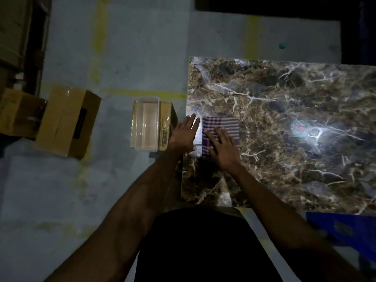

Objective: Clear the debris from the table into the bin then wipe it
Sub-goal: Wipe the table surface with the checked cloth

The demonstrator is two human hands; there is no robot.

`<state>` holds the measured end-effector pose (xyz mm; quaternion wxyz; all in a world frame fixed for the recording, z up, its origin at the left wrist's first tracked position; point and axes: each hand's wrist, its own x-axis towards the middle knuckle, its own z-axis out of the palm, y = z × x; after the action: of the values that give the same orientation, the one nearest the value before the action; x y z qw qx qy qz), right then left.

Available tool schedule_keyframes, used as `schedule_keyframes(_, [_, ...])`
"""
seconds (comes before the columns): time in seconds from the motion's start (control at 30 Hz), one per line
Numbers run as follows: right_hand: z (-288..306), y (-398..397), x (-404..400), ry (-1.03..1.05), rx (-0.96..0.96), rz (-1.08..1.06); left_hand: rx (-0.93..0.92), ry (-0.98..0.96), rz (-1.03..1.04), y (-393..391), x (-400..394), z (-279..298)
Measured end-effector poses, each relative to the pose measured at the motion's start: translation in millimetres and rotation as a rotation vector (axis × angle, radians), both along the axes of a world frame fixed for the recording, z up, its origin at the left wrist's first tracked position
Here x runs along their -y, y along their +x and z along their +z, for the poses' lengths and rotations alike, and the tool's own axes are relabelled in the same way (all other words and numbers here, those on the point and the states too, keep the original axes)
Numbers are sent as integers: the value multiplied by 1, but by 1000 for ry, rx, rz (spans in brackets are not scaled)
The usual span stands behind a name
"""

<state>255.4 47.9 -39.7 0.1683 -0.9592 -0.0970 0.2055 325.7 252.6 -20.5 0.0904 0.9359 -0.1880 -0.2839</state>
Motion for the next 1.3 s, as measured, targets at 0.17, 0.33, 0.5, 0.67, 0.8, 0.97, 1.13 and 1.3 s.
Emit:
schedule_keyframes(0.17, [8,-4,65,-27,0,-132,38,-13,37,-5,-2,2])
schedule_keyframes(0.33, [-1,80,17,-9,44,-263,27,-8,68,-6,1,4])
schedule_keyframes(0.5, [-9,34,-28,54,60,-50,31,-8,122,-9,-1,1])
schedule_keyframes(0.67, [4,-47,49,7,-2,-52,1,-10,120,-8,4,7])
schedule_keyframes(0.8, [5,-22,96,-23,-5,-292,-19,-10,136,-10,6,12])
schedule_keyframes(0.97, [-2,51,50,-25,40,-320,-2,37,122,-12,10,16])
schedule_keyframes(1.13, [0,-6,2,36,-7,-77,36,14,105,-12,9,17])
schedule_keyframes(1.3, [6,-41,56,53,-18,20,-30,-37,90,2,-1,17])
